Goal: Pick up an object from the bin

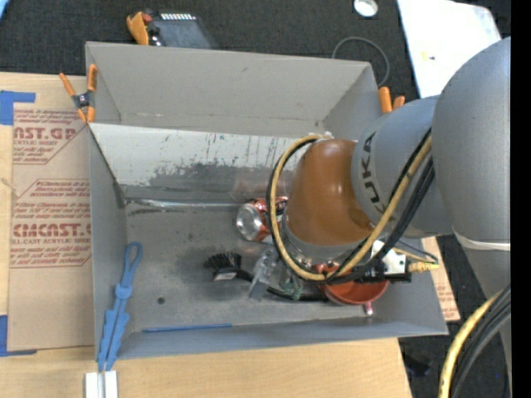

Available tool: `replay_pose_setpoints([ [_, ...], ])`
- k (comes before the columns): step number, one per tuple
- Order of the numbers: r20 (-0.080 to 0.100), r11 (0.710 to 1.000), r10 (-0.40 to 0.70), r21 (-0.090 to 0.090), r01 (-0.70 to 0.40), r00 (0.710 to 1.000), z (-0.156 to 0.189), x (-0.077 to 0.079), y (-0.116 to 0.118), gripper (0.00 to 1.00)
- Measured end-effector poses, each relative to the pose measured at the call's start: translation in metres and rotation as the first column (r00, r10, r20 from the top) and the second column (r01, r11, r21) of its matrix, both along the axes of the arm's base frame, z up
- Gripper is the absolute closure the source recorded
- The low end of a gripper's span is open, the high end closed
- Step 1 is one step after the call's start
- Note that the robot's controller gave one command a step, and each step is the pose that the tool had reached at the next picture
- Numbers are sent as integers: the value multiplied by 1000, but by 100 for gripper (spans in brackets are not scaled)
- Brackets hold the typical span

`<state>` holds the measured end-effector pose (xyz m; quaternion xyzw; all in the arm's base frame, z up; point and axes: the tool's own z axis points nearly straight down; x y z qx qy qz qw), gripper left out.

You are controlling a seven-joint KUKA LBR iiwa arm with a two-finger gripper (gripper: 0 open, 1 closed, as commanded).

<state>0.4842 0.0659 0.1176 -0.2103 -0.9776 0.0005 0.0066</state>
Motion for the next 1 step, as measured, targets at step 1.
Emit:
replay_pose_setpoints([
  [1,4,1000,0,0,0,1000,37,1,0,100],
])
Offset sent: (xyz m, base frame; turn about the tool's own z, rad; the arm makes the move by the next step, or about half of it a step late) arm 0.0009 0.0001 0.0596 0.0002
